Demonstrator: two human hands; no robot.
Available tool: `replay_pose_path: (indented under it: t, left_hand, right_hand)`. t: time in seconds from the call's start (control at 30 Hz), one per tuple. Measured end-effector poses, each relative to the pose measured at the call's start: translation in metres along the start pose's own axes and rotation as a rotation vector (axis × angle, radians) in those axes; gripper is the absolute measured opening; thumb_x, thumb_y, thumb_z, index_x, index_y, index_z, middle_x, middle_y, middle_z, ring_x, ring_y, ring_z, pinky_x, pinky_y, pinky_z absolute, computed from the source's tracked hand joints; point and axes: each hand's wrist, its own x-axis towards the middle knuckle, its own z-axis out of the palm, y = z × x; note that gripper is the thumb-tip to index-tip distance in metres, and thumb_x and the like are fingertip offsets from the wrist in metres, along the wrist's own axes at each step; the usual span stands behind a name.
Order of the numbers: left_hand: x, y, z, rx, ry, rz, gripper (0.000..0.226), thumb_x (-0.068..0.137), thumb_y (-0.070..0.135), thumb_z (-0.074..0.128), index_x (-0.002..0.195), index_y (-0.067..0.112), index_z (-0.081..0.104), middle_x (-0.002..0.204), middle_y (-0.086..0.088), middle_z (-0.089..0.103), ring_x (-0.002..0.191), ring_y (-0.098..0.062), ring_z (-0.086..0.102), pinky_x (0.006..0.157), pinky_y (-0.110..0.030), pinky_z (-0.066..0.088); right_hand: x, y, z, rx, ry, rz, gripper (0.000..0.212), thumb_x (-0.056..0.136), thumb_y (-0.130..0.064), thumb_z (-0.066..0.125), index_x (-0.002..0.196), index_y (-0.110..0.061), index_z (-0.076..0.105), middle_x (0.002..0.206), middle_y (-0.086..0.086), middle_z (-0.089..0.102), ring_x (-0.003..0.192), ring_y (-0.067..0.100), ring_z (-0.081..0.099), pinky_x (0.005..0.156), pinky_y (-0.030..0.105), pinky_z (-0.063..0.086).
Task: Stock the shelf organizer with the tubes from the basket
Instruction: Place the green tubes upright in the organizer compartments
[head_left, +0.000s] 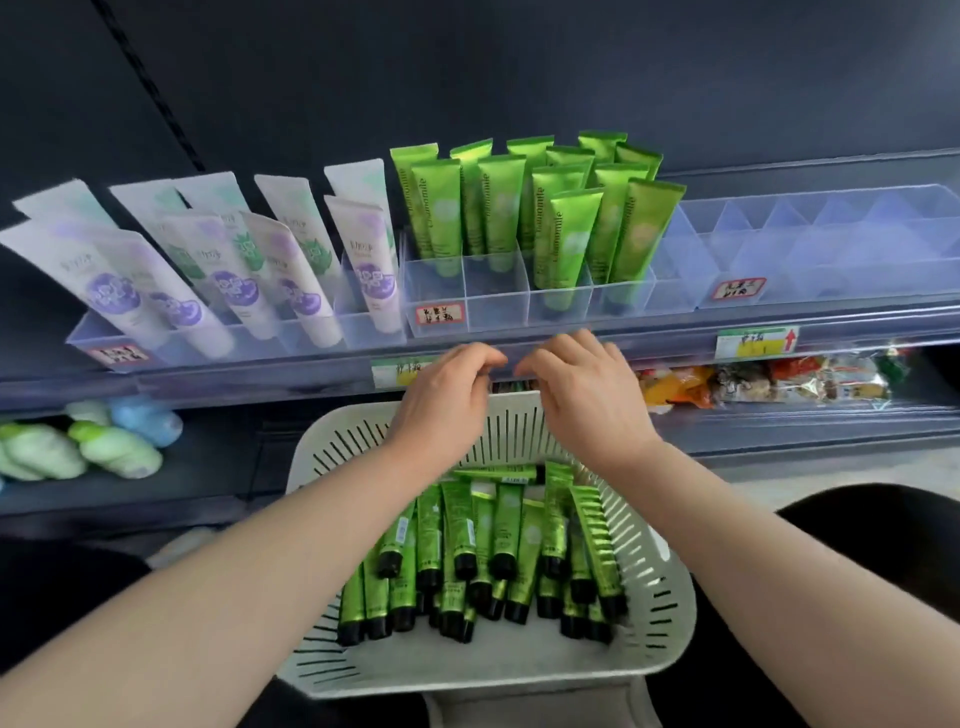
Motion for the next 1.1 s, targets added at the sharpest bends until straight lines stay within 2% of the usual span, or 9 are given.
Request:
replay_pose_path:
  t: [0.1, 0.17, 0.37, 0.5, 0.6, 0.77, 0.87, 1.0, 1.1]
  left_hand:
    - [-0.022, -0.023, 0.021, 0.045, -0.134, -0.16, 0.029, 0.097, 0.008, 0.048, 0.122, 0.018, 0.06, 0.123, 0.002, 0.062, 0.112, -0.015, 0.058, 0.097, -0.032, 0.047]
    - [-0.034, -0.038, 0.03, 0.076, -0.207, -0.254, 0.031, 0.098, 0.007, 0.048, 0.127, 0.016, 0.057, 0.128, 0.001, 0.06, 0.117, -0.015, 0.057, 0.101, -0.032, 0.046]
    - [-0.064, -0.086, 0.044, 0.159, -0.278, -0.44, 0.029, 0.096, 0.007, 0.05, 0.12, 0.019, 0.06, 0.122, 0.003, 0.063, 0.111, -0.014, 0.059, 0.097, -0.036, 0.05]
    - [-0.071, -0.101, 0.047, 0.154, -0.276, -0.461, 0.027, 0.097, 0.01, 0.048, 0.117, 0.022, 0.062, 0.12, 0.005, 0.063, 0.106, -0.012, 0.06, 0.092, -0.037, 0.052]
    - [-0.071, -0.103, 0.048, 0.144, -0.293, -0.436, 0.03, 0.096, 0.006, 0.05, 0.12, 0.019, 0.062, 0.122, 0.005, 0.062, 0.109, -0.012, 0.06, 0.094, -0.036, 0.052]
    - [-0.071, -0.105, 0.057, 0.131, -0.303, -0.413, 0.032, 0.095, 0.002, 0.052, 0.119, 0.02, 0.062, 0.125, 0.004, 0.062, 0.111, -0.013, 0.06, 0.094, -0.035, 0.052]
    - [-0.071, -0.102, 0.062, 0.131, -0.306, -0.412, 0.031, 0.095, 0.003, 0.052, 0.121, 0.019, 0.061, 0.129, 0.003, 0.061, 0.115, -0.013, 0.059, 0.099, -0.033, 0.05]
    - [-0.069, -0.1, 0.063, 0.114, -0.306, -0.403, 0.029, 0.096, 0.005, 0.05, 0.121, 0.018, 0.061, 0.128, 0.001, 0.06, 0.115, -0.014, 0.059, 0.098, -0.035, 0.05]
    - [-0.068, -0.1, 0.062, 0.124, -0.306, -0.399, 0.029, 0.096, 0.005, 0.049, 0.12, 0.017, 0.061, 0.127, 0.001, 0.061, 0.114, -0.014, 0.059, 0.098, -0.035, 0.05]
  right_hand:
    - [-0.028, -0.002, 0.037, 0.03, -0.451, 0.133, 0.036, 0.081, -0.007, 0.06, 0.111, -0.028, 0.064, 0.113, -0.002, 0.062, 0.107, 0.024, 0.052, 0.084, 0.037, 0.041]
    - [-0.041, -0.003, 0.052, 0.048, -0.649, 0.197, 0.04, 0.084, -0.008, 0.059, 0.117, -0.029, 0.06, 0.12, -0.004, 0.059, 0.114, 0.021, 0.049, 0.09, 0.036, 0.041]
    - [-0.066, -0.028, 0.105, 0.123, -1.009, 0.347, 0.041, 0.089, -0.001, 0.05, 0.123, -0.023, 0.054, 0.116, 0.004, 0.062, 0.097, 0.025, 0.062, 0.078, 0.037, 0.054]
    - [-0.078, -0.043, 0.13, 0.143, -1.053, 0.456, 0.046, 0.092, -0.017, 0.056, 0.135, -0.015, 0.039, 0.129, 0.009, 0.05, 0.112, 0.03, 0.053, 0.085, 0.042, 0.05]
    - [-0.086, -0.051, 0.139, 0.134, -1.066, 0.55, 0.066, 0.084, -0.035, 0.069, 0.135, -0.011, 0.033, 0.135, 0.013, 0.041, 0.126, 0.031, 0.04, 0.098, 0.043, 0.044]
    - [-0.092, -0.065, 0.137, 0.161, -1.197, 0.606, 0.095, 0.074, -0.013, 0.08, 0.143, -0.014, 0.014, 0.139, 0.019, 0.029, 0.122, 0.034, 0.043, 0.095, 0.039, 0.044]
    - [-0.092, -0.066, 0.137, 0.188, -1.296, 0.62, 0.118, 0.072, -0.028, 0.082, 0.15, -0.013, -0.005, 0.147, 0.024, 0.019, 0.127, 0.036, 0.043, 0.099, 0.041, 0.044]
    - [-0.087, -0.059, 0.152, 0.362, -1.074, 0.959, 0.075, 0.091, -0.028, 0.061, 0.146, -0.011, 0.013, 0.133, 0.02, 0.046, 0.115, 0.034, 0.054, 0.093, 0.043, 0.048]
    - [-0.083, -0.062, 0.153, 0.354, -1.072, 0.912, 0.076, 0.087, -0.03, 0.066, 0.144, -0.012, 0.02, 0.122, 0.013, 0.056, 0.104, 0.03, 0.059, 0.081, 0.038, 0.053]
